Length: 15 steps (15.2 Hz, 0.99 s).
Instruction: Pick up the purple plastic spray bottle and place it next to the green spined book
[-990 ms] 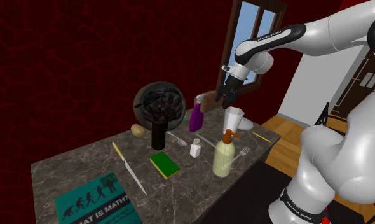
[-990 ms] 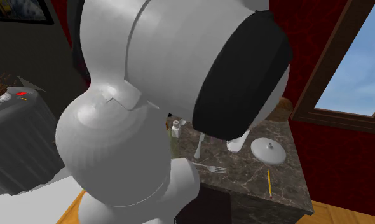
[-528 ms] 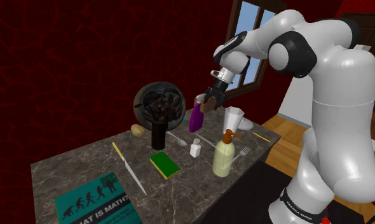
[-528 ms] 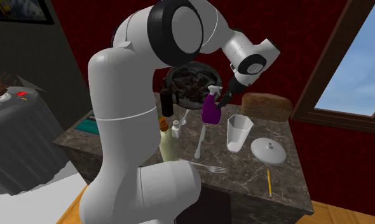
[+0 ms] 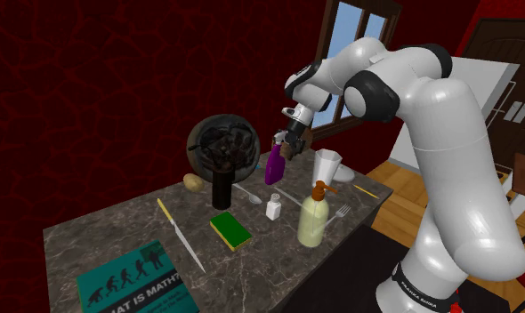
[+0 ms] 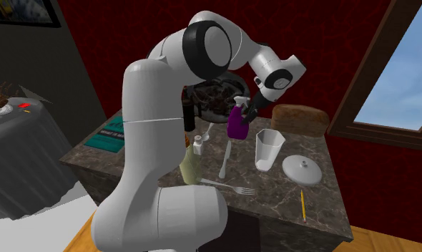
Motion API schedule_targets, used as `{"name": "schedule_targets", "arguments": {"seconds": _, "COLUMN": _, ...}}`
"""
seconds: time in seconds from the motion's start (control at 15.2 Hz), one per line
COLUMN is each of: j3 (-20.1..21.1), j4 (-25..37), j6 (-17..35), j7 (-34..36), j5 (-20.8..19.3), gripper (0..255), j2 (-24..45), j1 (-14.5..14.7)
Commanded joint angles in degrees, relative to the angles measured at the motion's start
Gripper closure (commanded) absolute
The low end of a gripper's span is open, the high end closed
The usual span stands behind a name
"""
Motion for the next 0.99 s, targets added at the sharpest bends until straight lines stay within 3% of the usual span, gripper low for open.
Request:
{"name": "schedule_targets", "arguments": {"seconds": 0.0, "j3": 0.5, "j4": -0.7, "j6": 1.0, "j7": -0.5, "j5": 0.7, "gripper": 0, "j2": 0.5, "j1": 0.3}}
{"name": "schedule_targets", "arguments": {"seconds": 0.59, "j3": 0.8, "j4": -1.3, "j6": 1.8, "j7": -0.7, "j5": 1.2, "gripper": 0, "j2": 0.8, "j1": 0.6}}
{"name": "schedule_targets", "arguments": {"seconds": 0.66, "j3": 0.8, "j4": -1.3, "j6": 1.8, "j7": -0.7, "j5": 1.2, "gripper": 255, "j2": 0.8, "j1": 0.6}}
{"name": "schedule_targets", "arguments": {"seconds": 0.92, "j3": 0.8, "j4": -1.3, "j6": 1.8, "j7": -0.7, "j5": 1.2, "gripper": 255, "j2": 0.8, "j1": 0.6}}
